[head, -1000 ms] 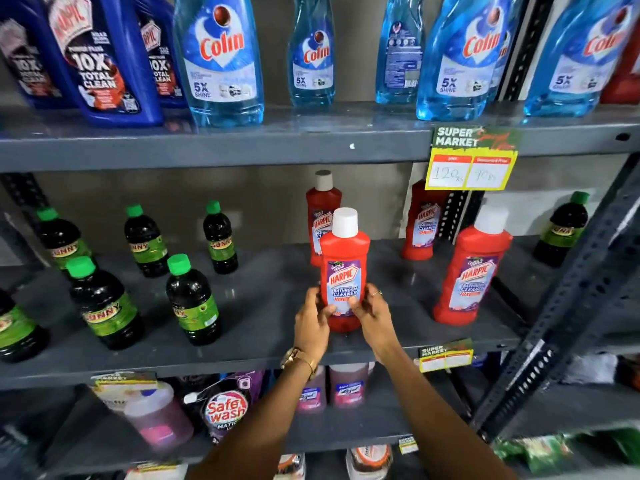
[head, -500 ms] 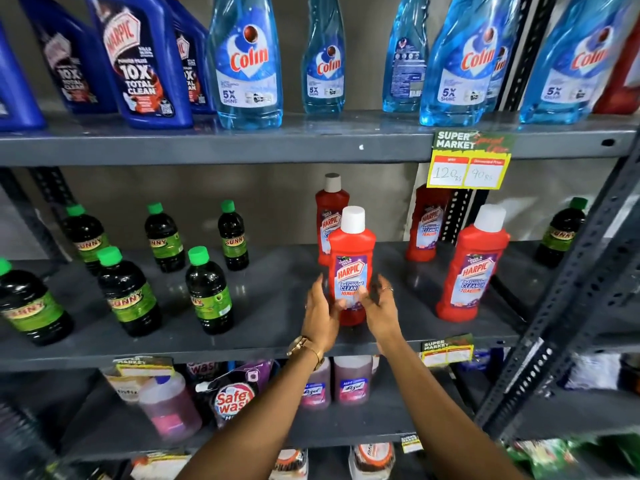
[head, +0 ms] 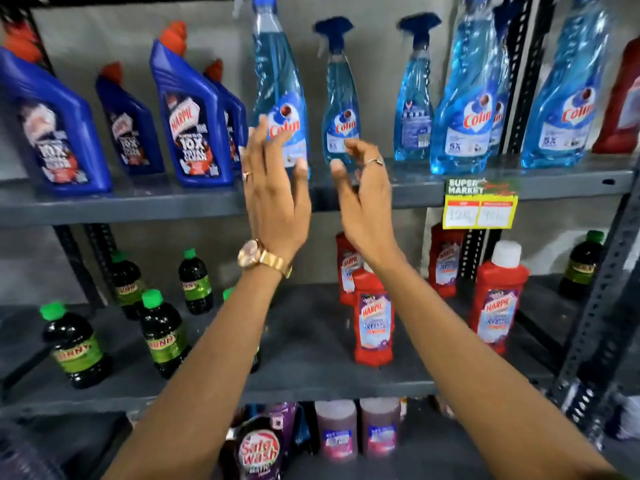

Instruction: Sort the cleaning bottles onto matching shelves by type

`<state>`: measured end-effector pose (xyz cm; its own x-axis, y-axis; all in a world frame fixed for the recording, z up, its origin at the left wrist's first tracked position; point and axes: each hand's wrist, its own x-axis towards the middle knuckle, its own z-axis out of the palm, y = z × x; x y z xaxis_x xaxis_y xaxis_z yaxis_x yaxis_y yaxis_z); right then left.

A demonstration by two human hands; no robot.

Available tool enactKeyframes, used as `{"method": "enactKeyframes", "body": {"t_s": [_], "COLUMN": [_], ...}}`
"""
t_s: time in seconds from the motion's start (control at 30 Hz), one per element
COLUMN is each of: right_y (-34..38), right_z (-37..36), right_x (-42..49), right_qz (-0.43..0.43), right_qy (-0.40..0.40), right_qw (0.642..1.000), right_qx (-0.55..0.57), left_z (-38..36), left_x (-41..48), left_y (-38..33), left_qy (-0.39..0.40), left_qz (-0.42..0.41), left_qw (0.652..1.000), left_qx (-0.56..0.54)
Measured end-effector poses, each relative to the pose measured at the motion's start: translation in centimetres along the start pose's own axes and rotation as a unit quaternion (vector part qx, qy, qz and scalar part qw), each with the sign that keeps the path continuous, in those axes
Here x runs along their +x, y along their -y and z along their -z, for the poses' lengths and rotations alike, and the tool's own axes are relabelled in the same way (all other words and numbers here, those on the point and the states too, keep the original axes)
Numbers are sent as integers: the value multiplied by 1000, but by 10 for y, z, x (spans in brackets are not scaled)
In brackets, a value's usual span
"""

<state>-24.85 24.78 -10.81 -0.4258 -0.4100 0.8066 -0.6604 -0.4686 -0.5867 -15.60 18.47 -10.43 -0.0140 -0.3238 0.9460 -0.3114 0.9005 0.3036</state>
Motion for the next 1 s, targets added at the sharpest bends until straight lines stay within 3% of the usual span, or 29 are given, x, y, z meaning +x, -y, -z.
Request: {"method": "enactKeyframes", "body": {"t_s": [0.1,0.2,0.27,0.5,0.7,0.87,0.93,1.0], "right_y": [3,13,10,-22,-47,-35,-14,24], "right_z": [-27,-43,-49,-17,20,30,39,60], "right_x": [48,73,80,90,108,100,92,78], "right_qz": [-74,-176,-197,-173,-205,-207,-157,-68], "right_qy": [83,174,202,124,102,111,86,15], "right_qw": [993,968,958,976,968,968,980,997], "right_qx": [-37,40,46,-43,-100,-85,-86,-17], "left_z": [3,3,2,-23,-62,-69,-65,-58], "left_x": [48,73,76,67,64,66,65,66], "left_y": [11,26,35,7,-15,-22,-21,-18], "left_qy": [65,149,191,236,255,270,278,285], "left_qz": [107,219,235,187,153,165,167,181], "left_qw": [992,963,952,954,955,948,944,936], "left_qx": [-10,-49,-36,-5,-5,-31,-60,-106]}}
